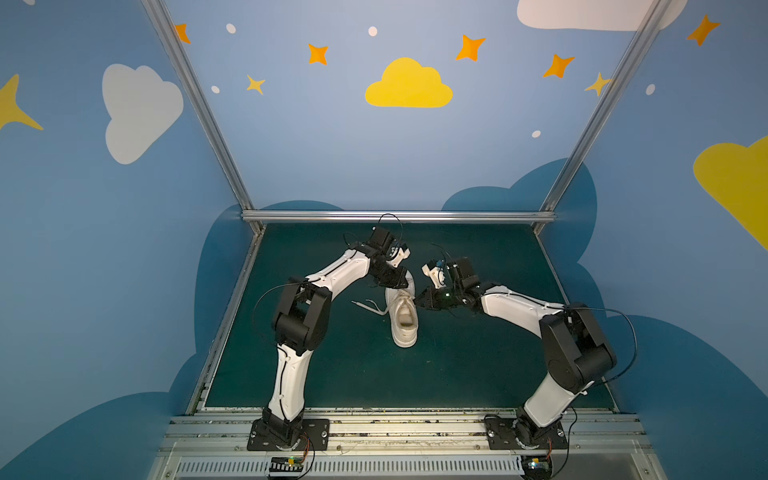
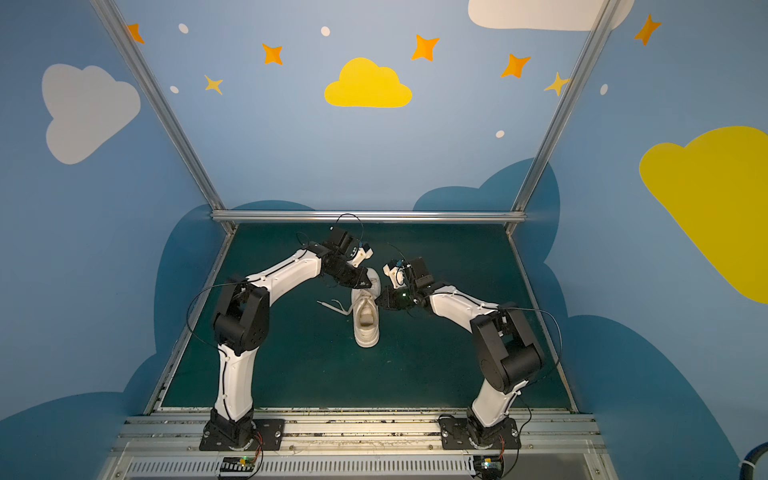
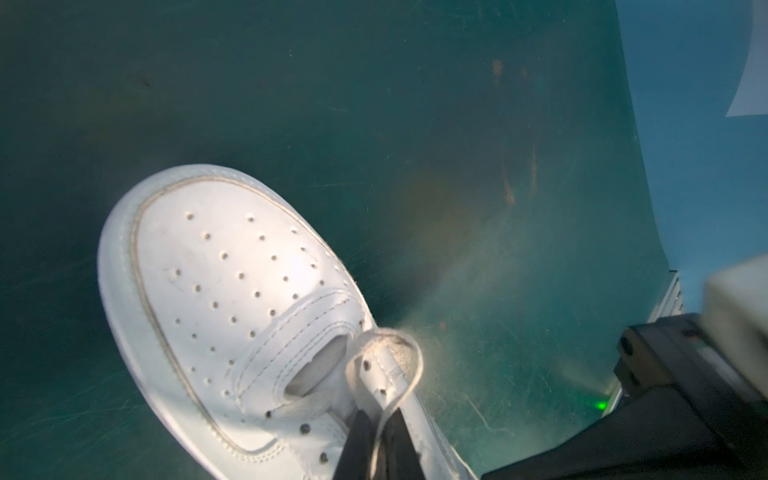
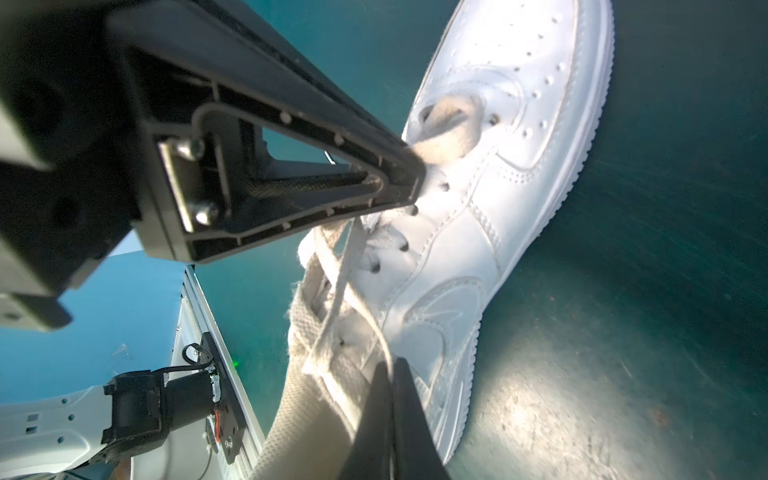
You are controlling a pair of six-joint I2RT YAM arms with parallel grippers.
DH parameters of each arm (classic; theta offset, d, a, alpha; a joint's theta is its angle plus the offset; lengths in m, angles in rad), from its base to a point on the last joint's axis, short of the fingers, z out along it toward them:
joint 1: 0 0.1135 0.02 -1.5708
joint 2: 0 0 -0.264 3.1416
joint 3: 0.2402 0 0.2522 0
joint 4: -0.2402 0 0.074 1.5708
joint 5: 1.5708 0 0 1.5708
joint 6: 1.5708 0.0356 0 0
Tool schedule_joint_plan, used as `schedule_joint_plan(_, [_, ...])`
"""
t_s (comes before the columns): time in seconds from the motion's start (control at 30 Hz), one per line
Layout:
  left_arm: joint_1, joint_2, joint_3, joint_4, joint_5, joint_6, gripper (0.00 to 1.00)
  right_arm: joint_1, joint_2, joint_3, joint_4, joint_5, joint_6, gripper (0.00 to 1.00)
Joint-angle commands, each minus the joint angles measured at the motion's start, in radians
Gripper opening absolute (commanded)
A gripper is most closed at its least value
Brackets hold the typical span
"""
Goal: Tie the shoes
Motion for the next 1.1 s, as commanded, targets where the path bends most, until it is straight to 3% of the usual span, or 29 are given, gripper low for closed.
schedule_joint_plan(0.0, [-0.001,-0.050,-0.016,0.044,0.039,-0.016,0.08,0.009,-0.003,-0.018,-0.007,-0.011,0.000,0.00])
schedule_joint_plan(0.2, [0.014,-0.100,-0.063,0.113,0.053,-0.051,0.03,0.007,-0.010,-0.023,-0.011,-0.004,-0.004,0.00])
schedule_joint_plan(0.83, [0.055,-0.201,-0.204,0.291,0.149,-0.139,0.03,-0.011,-0.062,-0.060,-0.017,0.020,0.003,0.00])
schedule_joint_plan(1.07, [0.064,-0.242,-0.224,0.308,0.129,-0.141,0.03,-0.029,-0.087,-0.081,-0.022,0.029,0.005,0.00])
